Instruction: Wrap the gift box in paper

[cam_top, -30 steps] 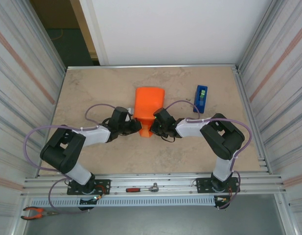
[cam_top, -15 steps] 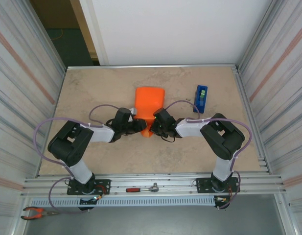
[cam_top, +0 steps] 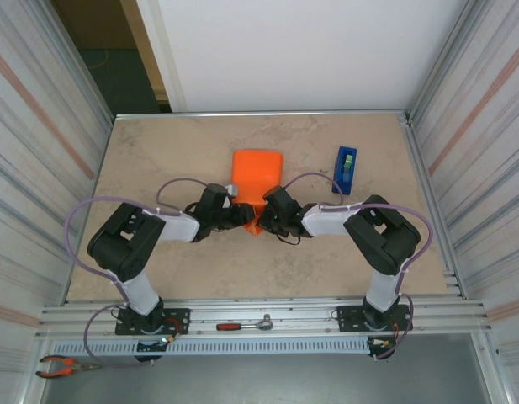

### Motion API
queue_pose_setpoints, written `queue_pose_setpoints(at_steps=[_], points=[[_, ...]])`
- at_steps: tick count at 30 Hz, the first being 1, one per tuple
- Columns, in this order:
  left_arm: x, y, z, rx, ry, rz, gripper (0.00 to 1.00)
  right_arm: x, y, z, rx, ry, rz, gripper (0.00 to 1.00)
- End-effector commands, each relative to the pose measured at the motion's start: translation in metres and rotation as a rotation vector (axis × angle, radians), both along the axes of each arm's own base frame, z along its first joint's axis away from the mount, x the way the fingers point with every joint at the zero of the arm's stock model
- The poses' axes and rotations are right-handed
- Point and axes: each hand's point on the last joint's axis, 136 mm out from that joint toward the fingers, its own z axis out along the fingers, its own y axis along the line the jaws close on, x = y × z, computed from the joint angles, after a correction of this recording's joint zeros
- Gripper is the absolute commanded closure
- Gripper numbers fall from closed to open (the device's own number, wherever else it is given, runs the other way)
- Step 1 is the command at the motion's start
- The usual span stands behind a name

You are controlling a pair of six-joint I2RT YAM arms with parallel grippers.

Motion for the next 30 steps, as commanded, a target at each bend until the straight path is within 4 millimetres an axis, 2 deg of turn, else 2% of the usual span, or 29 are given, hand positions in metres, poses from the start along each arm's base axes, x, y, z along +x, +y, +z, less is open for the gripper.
queue_pose_setpoints(at_steps=[1, 8, 11, 14, 16, 18, 20, 22, 24, 30], points=[[-0.003, -0.004, 0.01, 0.001, -0.018, -0.043, 0.56, -0.025, -0.015, -0.019, -0.094, 0.08, 0.018, 1.0], [-0.014, 0.007, 0.04, -0.015, -0.049, -0.057, 0.42, -0.026, -0.017, -0.02, -0.099, 0.083, 0.016, 1.0], [-0.016, 0.021, 0.054, -0.033, -0.061, -0.028, 0.39, -0.026, -0.016, -0.021, -0.098, 0.083, 0.016, 1.0], [-0.018, 0.045, 0.059, -0.02, -0.067, 0.04, 0.39, -0.026, -0.017, -0.022, -0.102, 0.086, 0.016, 1.0], [-0.022, 0.061, 0.056, 0.012, -0.064, 0.089, 0.47, -0.026, -0.017, -0.023, -0.102, 0.087, 0.016, 1.0], [-0.025, 0.067, 0.052, 0.034, -0.056, 0.092, 0.68, -0.026, -0.017, -0.024, -0.103, 0.089, 0.016, 1.0], [-0.028, 0.067, 0.045, 0.06, -0.033, 0.065, 0.86, -0.026, -0.016, -0.025, -0.103, 0.091, 0.018, 1.0], [-0.029, 0.062, 0.039, 0.063, -0.02, 0.027, 0.96, -0.026, -0.016, -0.025, -0.101, 0.092, 0.017, 1.0], [-0.027, 0.058, 0.033, 0.072, -0.005, 0.0, 0.99, -0.027, -0.016, -0.025, -0.102, 0.092, 0.017, 1.0], [-0.019, 0.043, 0.023, 0.078, 0.01, -0.068, 1.0, -0.027, -0.017, -0.024, -0.103, 0.09, 0.016, 1.0]])
